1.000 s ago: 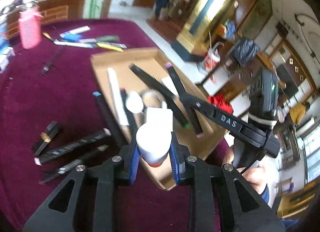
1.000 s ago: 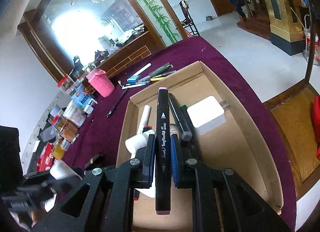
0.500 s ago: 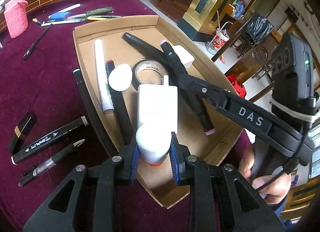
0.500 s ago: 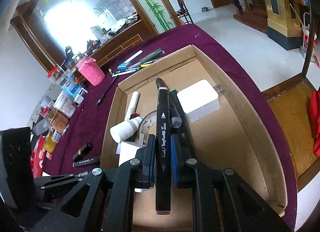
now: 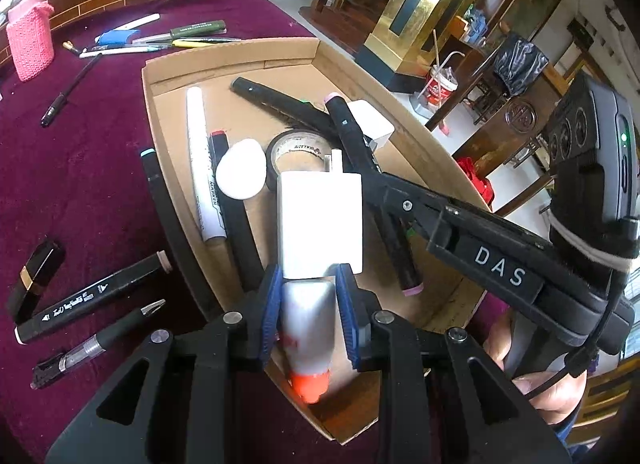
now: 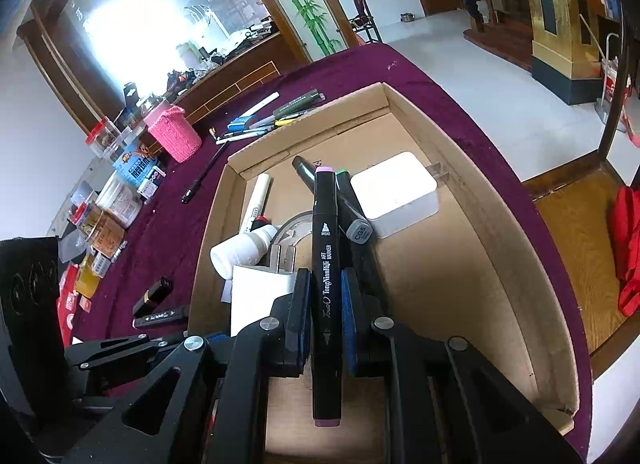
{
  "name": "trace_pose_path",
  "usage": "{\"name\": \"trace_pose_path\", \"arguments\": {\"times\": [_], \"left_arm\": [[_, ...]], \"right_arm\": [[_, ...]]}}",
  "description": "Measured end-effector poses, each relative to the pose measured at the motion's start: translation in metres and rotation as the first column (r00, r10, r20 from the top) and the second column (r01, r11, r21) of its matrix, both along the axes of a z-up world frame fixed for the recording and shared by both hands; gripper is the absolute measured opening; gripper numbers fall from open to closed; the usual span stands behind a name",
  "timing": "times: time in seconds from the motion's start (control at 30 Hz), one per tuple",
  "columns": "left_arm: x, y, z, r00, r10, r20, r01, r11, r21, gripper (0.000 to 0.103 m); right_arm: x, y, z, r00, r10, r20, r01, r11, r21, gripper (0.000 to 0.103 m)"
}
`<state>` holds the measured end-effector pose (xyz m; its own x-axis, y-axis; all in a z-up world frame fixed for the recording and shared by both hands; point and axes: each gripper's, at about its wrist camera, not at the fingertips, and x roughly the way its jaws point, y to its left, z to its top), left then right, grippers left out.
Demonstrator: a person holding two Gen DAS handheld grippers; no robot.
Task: Organize rigid objects
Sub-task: 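Lower the glue bottle into the tray and open the left tool while the right tool releases the marker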
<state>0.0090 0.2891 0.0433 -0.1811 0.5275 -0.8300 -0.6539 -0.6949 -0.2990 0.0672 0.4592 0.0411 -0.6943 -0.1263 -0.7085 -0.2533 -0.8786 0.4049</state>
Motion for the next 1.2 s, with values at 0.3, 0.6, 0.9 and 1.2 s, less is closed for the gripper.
{"name": "trace_pose_path", "arguments": {"times": [0.3, 0.6, 0.9, 1.2], "left_arm": [[0.0, -0.004, 0.001, 0.999, -0.009, 0.033, 0.008, 1.0, 0.028, 0.025], [0.01, -0.017, 0.02, 0.999, -0.032, -0.003, 0.032, 0.998, 0.051, 0.046], [-0.002, -0.074, 0.049, 0.994, 0.011, -0.112, -0.005, 0.999, 0.048, 0.048], [-0.065, -0.147, 0.028, 0.967, 0.128, -0.22, -0.153, 0.983, -0.098, 0.057]], "right_arm": [[0.001, 0.003, 0.002, 1.0, -0.015, -0.008, 0.015, 1.0, -0.019, 0.018], [0.01, 0.011, 0.009, 0.995, -0.074, -0.064, 0.072, 0.997, -0.042, 0.021], [0.016, 0.013, 0.017, 0.987, -0.103, -0.122, 0.101, 0.995, -0.024, 0.031], [0.014, -0.002, 0.027, 0.979, -0.053, -0.196, 0.057, 0.998, 0.016, 0.031]]}}
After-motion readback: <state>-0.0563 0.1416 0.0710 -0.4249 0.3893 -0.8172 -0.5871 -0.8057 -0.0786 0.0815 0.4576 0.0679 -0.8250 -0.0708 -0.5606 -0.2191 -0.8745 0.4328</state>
